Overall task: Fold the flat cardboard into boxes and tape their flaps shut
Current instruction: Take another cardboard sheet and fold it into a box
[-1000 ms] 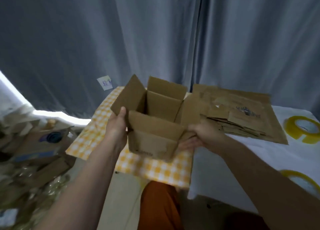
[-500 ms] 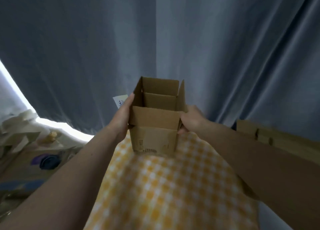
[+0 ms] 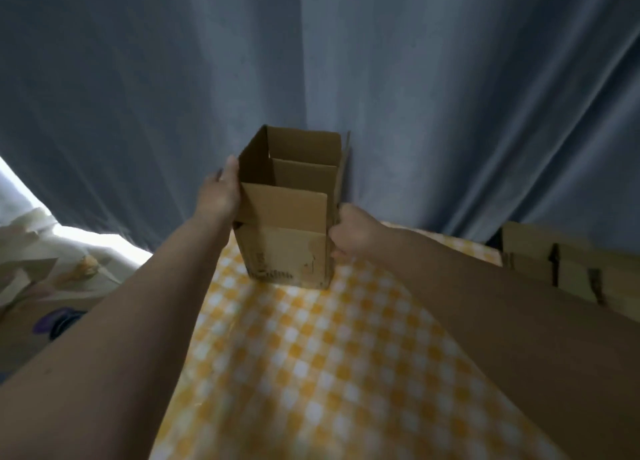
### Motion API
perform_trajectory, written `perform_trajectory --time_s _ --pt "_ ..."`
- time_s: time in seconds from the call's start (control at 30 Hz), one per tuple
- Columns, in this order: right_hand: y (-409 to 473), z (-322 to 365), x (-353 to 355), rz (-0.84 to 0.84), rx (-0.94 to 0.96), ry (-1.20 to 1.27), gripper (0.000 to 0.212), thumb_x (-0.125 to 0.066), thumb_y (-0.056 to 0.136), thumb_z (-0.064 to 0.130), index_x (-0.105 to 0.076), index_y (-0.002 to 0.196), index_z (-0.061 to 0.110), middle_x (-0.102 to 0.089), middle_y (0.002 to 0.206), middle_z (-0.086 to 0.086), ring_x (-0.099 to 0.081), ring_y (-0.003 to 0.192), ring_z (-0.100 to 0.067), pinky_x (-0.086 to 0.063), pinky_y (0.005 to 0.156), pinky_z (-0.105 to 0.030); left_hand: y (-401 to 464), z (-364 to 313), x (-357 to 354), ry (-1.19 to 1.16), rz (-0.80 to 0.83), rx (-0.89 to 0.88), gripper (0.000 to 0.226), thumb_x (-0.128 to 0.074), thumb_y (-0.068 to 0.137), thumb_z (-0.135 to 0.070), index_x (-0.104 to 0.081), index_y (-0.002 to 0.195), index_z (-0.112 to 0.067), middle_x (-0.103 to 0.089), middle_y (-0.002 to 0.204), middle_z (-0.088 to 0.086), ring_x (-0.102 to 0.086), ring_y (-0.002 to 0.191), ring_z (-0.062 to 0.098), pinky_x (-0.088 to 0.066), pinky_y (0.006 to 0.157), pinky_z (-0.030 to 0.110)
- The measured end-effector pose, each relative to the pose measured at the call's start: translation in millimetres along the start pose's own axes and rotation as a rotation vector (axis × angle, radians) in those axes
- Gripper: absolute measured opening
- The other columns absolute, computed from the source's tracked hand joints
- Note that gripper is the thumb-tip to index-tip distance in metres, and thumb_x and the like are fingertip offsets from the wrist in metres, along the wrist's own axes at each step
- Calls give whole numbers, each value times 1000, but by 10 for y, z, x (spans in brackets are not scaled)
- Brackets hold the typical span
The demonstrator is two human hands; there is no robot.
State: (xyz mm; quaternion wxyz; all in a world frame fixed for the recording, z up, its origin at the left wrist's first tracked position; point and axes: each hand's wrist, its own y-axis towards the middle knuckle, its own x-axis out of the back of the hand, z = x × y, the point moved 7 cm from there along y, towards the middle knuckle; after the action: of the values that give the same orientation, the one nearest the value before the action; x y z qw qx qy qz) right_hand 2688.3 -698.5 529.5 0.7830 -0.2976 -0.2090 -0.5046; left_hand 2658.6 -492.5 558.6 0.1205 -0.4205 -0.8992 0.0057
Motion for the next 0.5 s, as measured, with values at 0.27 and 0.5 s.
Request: perform_trajectory --time_s 0.27,0.5 --pt "-1748 -1463 -191 57 205 -331 60 -35 91 -5 -28 147 15 -11 157 -3 -10 145 -17 -17 115 -28 -2329 1042 -521 638 56 -604 72 -63 85 -21 -31 143 6 -20 151 31 -17 141 44 -20 115 52" --pt "-3185 -2964 518 -105 -92 -397 65 -36 92 -4 -21 149 21 -5 158 2 -7 145 -12 -13 115 -21 -4076 1536 -1722 759 675 -730 56 -81 69 -8 -62 121 2 -53 132 23 -50 125 42 -47 98 47"
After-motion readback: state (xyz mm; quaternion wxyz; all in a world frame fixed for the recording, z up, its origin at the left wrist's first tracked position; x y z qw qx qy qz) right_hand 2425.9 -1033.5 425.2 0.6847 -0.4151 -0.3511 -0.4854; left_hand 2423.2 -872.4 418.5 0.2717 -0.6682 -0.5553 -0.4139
